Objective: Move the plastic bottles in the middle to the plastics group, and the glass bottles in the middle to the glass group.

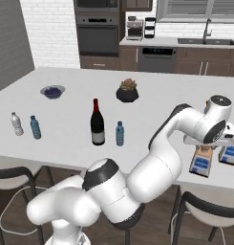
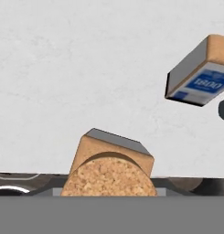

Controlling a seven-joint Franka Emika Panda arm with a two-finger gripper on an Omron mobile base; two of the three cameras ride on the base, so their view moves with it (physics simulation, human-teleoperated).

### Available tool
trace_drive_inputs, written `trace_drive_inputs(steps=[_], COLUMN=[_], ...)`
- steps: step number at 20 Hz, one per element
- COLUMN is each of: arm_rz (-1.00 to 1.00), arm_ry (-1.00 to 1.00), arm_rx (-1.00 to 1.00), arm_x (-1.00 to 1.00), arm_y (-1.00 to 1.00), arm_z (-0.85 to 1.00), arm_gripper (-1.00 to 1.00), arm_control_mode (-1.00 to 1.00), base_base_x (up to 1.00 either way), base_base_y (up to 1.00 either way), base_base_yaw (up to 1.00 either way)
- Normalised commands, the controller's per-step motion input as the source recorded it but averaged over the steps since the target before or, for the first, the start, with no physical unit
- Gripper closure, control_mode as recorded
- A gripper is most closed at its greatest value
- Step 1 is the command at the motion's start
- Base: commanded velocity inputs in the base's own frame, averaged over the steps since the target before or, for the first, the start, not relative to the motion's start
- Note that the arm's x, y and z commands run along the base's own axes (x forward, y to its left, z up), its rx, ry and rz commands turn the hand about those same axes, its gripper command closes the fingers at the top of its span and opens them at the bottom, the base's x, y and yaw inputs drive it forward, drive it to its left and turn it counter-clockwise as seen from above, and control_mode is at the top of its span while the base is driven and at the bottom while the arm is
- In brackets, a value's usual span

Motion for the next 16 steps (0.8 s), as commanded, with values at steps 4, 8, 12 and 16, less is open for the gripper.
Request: trace_drive_inputs(steps=[4,8,12,16], arm_rz=[0.00,0.00,0.00,0.00], arm_ry=[0.00,0.00,0.00,0.00], arm_rx=[0.00,0.00,0.00,0.00], arm_x=[0.00,0.00,0.00,0.01], arm_y=[-0.42,-0.41,-0.41,-0.36], arm_z=[0.00,0.00,0.00,0.00], arm_gripper=[1.00,1.00,1.00,1.00], arm_control_mode=[-1.00,-1.00,-1.00,-1.00], base_base_x=[0.00,0.00,0.00,0.00], base_base_y=[0.00,0.00,0.00,0.00], base_base_yaw=[0.00,0.00,0.00,0.00])
